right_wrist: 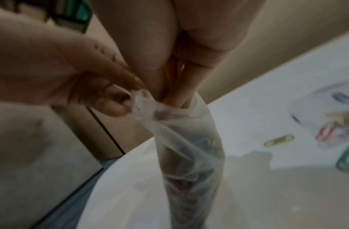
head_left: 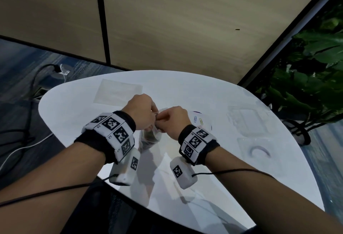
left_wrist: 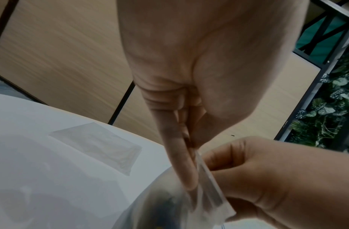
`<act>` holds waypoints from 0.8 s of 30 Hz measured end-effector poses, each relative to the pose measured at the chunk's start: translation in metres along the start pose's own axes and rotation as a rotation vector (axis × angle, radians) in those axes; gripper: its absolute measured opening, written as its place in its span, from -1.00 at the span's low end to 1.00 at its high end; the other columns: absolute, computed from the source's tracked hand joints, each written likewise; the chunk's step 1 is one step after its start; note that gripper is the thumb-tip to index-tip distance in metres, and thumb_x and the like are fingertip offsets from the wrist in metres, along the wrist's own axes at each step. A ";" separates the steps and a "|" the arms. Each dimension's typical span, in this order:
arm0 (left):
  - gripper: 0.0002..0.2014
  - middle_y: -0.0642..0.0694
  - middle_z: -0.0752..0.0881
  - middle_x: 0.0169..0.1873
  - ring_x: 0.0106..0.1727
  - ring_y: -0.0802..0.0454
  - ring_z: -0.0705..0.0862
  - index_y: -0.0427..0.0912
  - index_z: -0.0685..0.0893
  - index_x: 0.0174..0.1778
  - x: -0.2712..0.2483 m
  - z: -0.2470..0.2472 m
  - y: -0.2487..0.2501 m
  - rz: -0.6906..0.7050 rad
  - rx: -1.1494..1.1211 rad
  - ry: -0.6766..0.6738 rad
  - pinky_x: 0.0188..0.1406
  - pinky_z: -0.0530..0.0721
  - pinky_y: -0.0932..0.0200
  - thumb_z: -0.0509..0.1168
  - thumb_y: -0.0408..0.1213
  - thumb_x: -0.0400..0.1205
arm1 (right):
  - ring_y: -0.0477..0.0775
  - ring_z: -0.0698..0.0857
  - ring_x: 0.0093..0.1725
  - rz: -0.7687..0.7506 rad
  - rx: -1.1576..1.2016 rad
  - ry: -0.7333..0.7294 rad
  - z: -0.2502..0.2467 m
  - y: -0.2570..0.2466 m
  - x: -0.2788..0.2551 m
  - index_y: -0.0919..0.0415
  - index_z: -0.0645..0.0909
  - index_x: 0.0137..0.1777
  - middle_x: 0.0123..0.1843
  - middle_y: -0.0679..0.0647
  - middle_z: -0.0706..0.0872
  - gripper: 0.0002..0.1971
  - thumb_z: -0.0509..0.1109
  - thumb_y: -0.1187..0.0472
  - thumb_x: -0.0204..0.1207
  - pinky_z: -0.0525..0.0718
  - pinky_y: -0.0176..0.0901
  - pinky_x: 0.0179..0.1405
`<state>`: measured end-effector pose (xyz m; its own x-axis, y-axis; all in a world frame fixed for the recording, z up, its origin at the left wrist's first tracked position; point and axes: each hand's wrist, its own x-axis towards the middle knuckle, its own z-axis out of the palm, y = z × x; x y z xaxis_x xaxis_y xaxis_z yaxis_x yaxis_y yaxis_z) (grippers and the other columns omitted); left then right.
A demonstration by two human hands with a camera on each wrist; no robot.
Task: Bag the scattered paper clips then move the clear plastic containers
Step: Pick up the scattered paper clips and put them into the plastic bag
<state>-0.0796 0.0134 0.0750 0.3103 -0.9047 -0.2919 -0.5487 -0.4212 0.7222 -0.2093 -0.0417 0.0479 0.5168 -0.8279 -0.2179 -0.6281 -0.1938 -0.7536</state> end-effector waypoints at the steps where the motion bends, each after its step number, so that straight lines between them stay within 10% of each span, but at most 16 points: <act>1: -0.75 -0.21 0.83 -0.19 -0.21 -0.16 0.86 -0.25 0.84 0.02 -0.001 0.001 0.002 0.010 0.012 -0.005 -0.03 0.87 -0.09 0.26 -0.50 0.60 | -0.07 0.69 -0.34 -0.075 -0.109 0.004 -0.001 -0.002 -0.002 0.18 0.85 -0.17 -0.34 0.00 0.78 -0.82 0.43 0.38 0.38 0.66 -0.34 -0.27; 5: -0.70 -0.22 0.83 -0.06 -0.14 -0.16 0.85 -0.25 0.83 0.11 -0.005 0.001 0.003 0.041 0.041 0.006 0.03 0.85 -0.08 0.23 -0.51 0.63 | 0.10 0.63 -0.24 -0.174 -0.399 -0.176 -0.008 -0.012 -0.005 0.18 0.82 -0.21 -0.27 0.10 0.77 -0.73 0.28 0.41 0.42 0.51 -0.21 -0.26; 11: -0.79 -0.20 0.83 -0.33 -0.38 -0.09 0.87 -0.27 0.84 -0.01 0.001 -0.006 -0.006 -0.015 0.034 0.026 -0.17 0.89 -0.07 0.27 -0.48 0.67 | 0.21 0.83 -0.11 0.078 0.298 0.010 -0.054 0.013 0.014 0.26 0.78 -0.20 -0.10 0.18 0.83 -0.65 0.18 0.52 0.55 0.82 -0.07 -0.18; 13: -0.79 -0.19 0.84 -0.36 -0.42 -0.06 0.86 -0.24 0.85 -0.04 0.001 -0.009 -0.009 -0.039 0.034 0.023 -0.20 0.89 -0.06 0.29 -0.48 0.66 | 0.21 0.78 0.11 0.161 -0.021 0.165 -0.073 0.053 0.032 0.15 0.80 0.00 0.08 0.12 0.82 -0.70 0.22 0.37 0.61 0.76 -0.07 0.11; 17: -0.80 -0.23 0.84 -0.32 -0.34 -0.10 0.87 -0.29 0.84 0.05 -0.002 -0.014 -0.008 -0.039 0.065 0.014 -0.17 0.89 -0.08 0.31 -0.50 0.65 | 0.30 0.51 0.46 0.386 -0.579 -0.031 -0.078 0.134 0.045 0.27 0.39 0.54 0.50 0.28 0.52 -0.51 0.11 0.00 0.72 0.46 0.06 0.44; 24: -0.75 -0.25 0.82 -0.31 -0.27 -0.14 0.88 -0.31 0.81 0.13 -0.005 -0.016 -0.004 -0.036 0.110 -0.010 -0.11 0.88 -0.10 0.25 -0.53 0.66 | 0.21 0.17 0.67 0.060 -0.639 -0.175 -0.023 0.139 0.047 0.24 0.13 0.65 0.71 0.23 0.08 -0.41 -0.01 -0.09 0.73 0.27 0.11 0.60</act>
<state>-0.0663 0.0207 0.0836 0.3238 -0.8892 -0.3231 -0.6191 -0.4574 0.6383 -0.2851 -0.1198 -0.0527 0.5231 -0.7598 -0.3862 -0.8523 -0.4684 -0.2329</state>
